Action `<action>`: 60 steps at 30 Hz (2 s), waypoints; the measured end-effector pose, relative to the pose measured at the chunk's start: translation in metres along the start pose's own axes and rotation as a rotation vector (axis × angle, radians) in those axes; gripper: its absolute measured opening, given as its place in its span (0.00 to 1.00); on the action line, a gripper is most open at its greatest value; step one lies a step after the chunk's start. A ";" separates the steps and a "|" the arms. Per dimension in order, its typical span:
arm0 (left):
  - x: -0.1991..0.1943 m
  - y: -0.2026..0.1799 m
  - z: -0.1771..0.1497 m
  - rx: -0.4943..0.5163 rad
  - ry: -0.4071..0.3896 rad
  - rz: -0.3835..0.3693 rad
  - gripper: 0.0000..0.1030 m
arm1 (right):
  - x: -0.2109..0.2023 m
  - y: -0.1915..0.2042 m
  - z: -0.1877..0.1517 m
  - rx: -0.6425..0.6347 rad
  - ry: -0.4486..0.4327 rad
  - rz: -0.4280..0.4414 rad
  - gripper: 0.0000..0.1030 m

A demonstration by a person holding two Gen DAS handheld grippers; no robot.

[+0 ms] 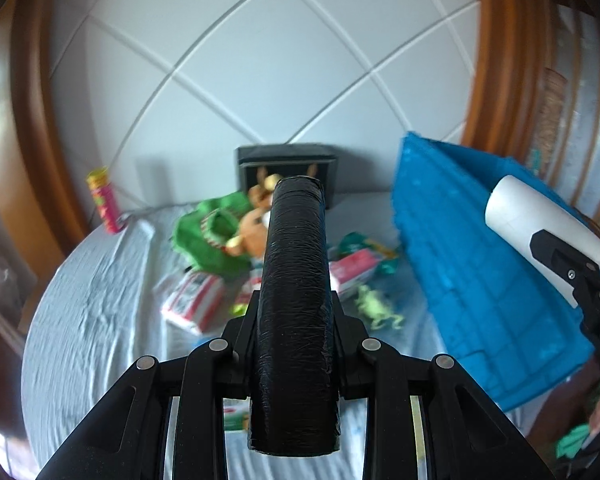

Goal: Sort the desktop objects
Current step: 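Lift and carry the black tube and white roll over the blue bin, then open both tools to drop the black tube and white roll into the bin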

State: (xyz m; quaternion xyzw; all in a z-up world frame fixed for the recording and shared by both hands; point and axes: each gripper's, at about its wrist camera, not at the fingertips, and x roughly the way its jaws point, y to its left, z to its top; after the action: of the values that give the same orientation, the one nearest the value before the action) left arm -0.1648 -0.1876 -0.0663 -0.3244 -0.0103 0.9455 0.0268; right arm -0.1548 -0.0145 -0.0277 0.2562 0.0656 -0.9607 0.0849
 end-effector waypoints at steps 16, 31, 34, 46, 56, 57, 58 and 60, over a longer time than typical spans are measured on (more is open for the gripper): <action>0.026 -0.271 0.047 0.024 0.006 -0.107 0.27 | -0.029 -0.256 -0.033 0.055 0.026 -0.093 0.44; 0.064 -0.356 0.015 0.098 0.131 -0.075 0.27 | -0.011 -0.325 -0.078 0.063 0.125 -0.025 0.44; 0.065 -0.350 0.013 0.083 0.130 -0.072 0.29 | -0.004 -0.326 -0.076 0.062 0.122 -0.022 0.44; 0.037 -0.339 0.023 0.110 -0.009 -0.014 0.80 | -0.011 -0.325 -0.056 0.077 0.060 -0.063 0.64; 0.025 -0.324 0.023 0.086 -0.027 -0.008 0.84 | -0.038 -0.328 -0.050 0.093 -0.001 -0.133 1.00; 0.024 -0.322 0.022 0.083 -0.027 -0.007 0.84 | -0.040 -0.328 -0.050 0.094 -0.005 -0.136 1.00; 0.023 -0.319 0.022 0.079 -0.028 -0.006 0.84 | -0.043 -0.328 -0.051 0.097 -0.008 -0.139 1.00; 0.020 -0.315 0.020 0.073 -0.031 -0.001 0.84 | -0.047 -0.328 -0.051 0.101 -0.014 -0.144 1.00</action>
State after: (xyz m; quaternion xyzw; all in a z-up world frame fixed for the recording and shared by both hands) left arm -0.1787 0.1279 -0.0510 -0.3086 0.0236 0.9501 0.0387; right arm -0.1542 0.3206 -0.0207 0.2481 0.0349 -0.9681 0.0028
